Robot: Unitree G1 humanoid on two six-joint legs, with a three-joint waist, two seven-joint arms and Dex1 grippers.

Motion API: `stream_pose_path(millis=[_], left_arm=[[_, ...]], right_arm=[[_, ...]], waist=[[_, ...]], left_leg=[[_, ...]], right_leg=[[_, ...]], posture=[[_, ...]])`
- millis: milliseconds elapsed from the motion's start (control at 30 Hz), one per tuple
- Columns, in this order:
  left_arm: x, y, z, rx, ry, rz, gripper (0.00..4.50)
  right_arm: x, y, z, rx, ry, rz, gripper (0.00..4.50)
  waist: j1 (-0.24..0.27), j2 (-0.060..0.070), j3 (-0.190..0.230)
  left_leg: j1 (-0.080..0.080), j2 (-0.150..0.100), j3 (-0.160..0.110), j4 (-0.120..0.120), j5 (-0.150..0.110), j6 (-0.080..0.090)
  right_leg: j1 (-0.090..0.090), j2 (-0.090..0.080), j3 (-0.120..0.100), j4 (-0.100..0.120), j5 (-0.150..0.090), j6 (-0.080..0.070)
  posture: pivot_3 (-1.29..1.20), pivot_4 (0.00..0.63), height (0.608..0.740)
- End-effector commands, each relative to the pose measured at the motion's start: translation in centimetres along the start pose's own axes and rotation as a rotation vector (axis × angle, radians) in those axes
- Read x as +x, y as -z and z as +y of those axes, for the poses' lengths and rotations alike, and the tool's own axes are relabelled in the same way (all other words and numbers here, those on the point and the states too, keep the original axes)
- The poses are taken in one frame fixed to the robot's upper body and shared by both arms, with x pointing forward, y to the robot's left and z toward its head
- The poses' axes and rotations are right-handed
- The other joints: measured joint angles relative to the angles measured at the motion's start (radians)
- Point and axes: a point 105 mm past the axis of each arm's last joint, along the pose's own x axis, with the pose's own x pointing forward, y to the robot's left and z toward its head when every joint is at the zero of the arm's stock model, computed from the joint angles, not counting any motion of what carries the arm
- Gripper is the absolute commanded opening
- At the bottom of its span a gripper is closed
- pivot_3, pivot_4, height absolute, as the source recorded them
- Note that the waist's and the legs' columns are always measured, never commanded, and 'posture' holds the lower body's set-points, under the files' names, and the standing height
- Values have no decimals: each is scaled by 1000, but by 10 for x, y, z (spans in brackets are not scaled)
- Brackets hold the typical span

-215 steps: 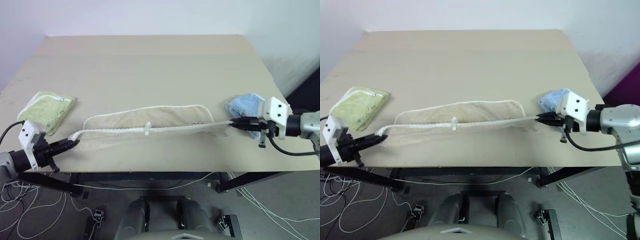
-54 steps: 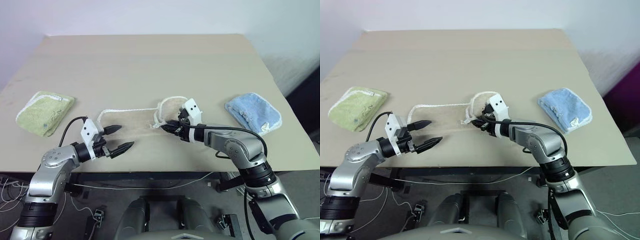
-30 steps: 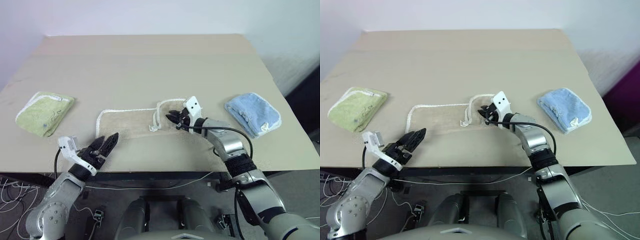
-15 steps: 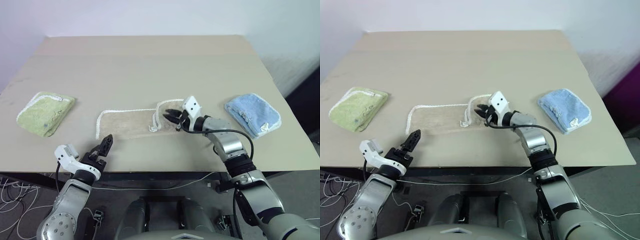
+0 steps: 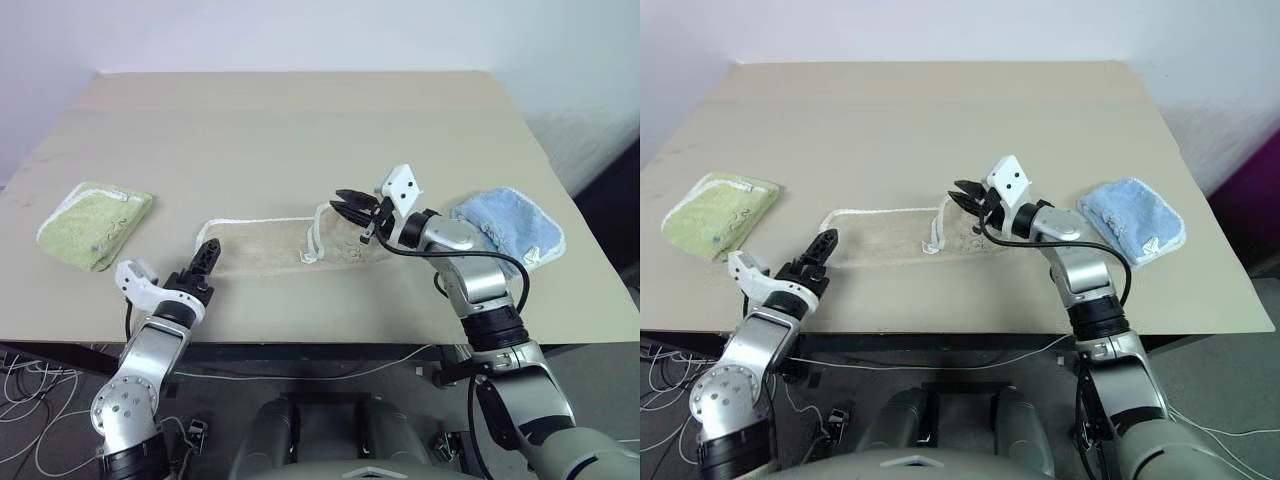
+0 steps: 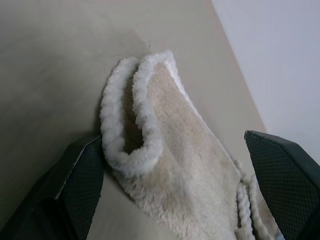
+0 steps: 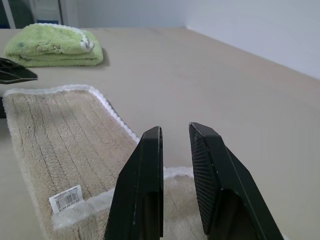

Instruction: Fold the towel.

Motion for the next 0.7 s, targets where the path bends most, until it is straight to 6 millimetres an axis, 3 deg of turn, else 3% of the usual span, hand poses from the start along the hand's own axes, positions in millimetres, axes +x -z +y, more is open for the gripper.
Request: stream_pose_path(millis=[33, 67, 433, 600, 700], left_arm=[[2, 1, 0, -22, 3, 9, 4125], [2, -2, 1, -29, 3, -6, 3961], [0, -28, -4, -52, 33, -130, 62], [-4, -50, 1, -7, 18, -191, 23], [-6, -73, -8, 102, 62, -230, 23]], right_arm=[[-5, -14, -5, -28, 32, -46, 843], [-6, -14, -5, -28, 36, -46, 843], [-8, -13, -4, -28, 57, -49, 843], [-10, -14, -8, -34, 68, -50, 843], [-13, -15, -13, -42, 86, -46, 843]], waist=[[-1, 0, 0], [-1, 0, 0], [-3, 0, 0], [-4, 0, 0], [-5, 0, 0]], left_leg=[[0, 0, 0, 0, 0, 0], [0, 0, 0, 0, 0, 0], [-1, 0, 0, 0, 0, 0], [-1, 0, 0, 0, 0, 0], [-1, 0, 0, -1, 0, 0]], right_leg=[[0, 0, 0, 0, 0, 0], [0, 0, 0, 0, 0, 0], [-1, 0, 0, 0, 0, 0], [-1, 0, 0, 0, 0, 0], [-2, 1, 0, 0, 0, 0]], posture=[[0, 150, 740], [0, 150, 740], [0, 150, 740], [0, 150, 740], [0, 150, 740]])
